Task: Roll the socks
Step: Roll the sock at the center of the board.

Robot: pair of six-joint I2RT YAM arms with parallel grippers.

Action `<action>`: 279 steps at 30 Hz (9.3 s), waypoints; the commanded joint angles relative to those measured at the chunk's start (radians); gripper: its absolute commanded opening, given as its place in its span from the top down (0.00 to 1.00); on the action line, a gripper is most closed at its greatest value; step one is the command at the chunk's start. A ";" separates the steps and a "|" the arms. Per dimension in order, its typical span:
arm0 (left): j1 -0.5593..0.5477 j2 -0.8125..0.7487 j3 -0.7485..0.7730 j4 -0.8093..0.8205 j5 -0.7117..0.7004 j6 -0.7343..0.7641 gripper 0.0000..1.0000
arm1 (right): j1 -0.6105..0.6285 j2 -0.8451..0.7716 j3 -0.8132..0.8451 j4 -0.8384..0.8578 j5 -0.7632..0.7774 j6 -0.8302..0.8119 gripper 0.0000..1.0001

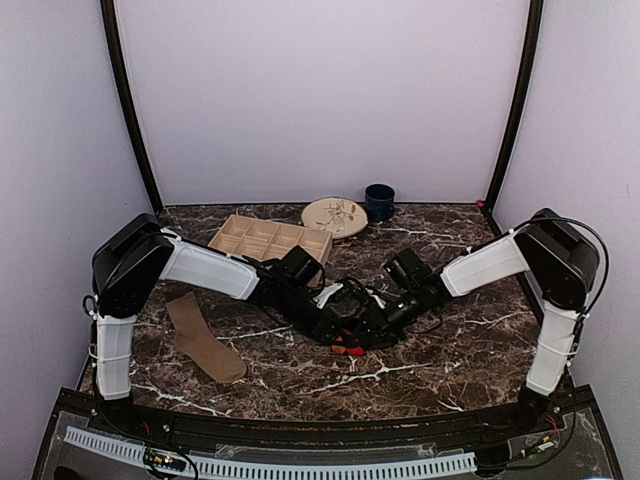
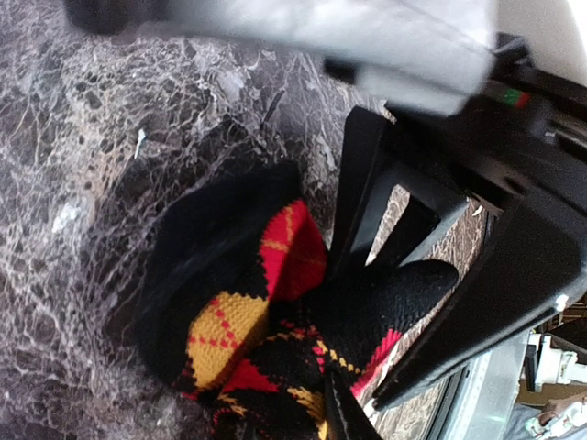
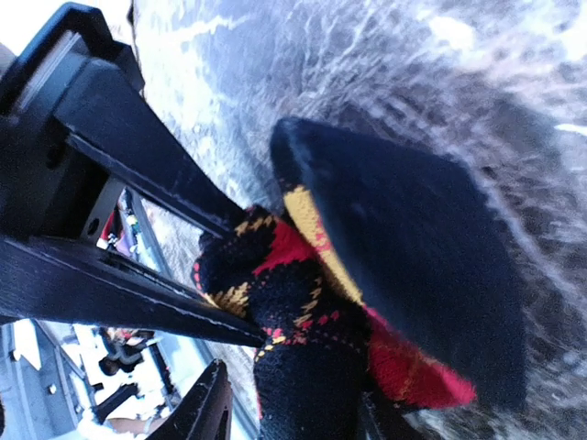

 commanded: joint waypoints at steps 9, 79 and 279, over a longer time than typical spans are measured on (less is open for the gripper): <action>0.003 0.088 -0.002 -0.135 -0.056 -0.050 0.77 | -0.008 -0.086 -0.103 0.010 0.232 -0.032 0.56; 0.113 0.290 0.313 -0.614 0.259 0.237 0.77 | 0.462 -0.067 0.061 -0.067 1.153 -0.631 0.71; 0.069 0.036 -0.019 -0.185 -0.051 -0.184 1.00 | -0.034 -0.122 0.057 -0.105 0.362 -0.143 0.54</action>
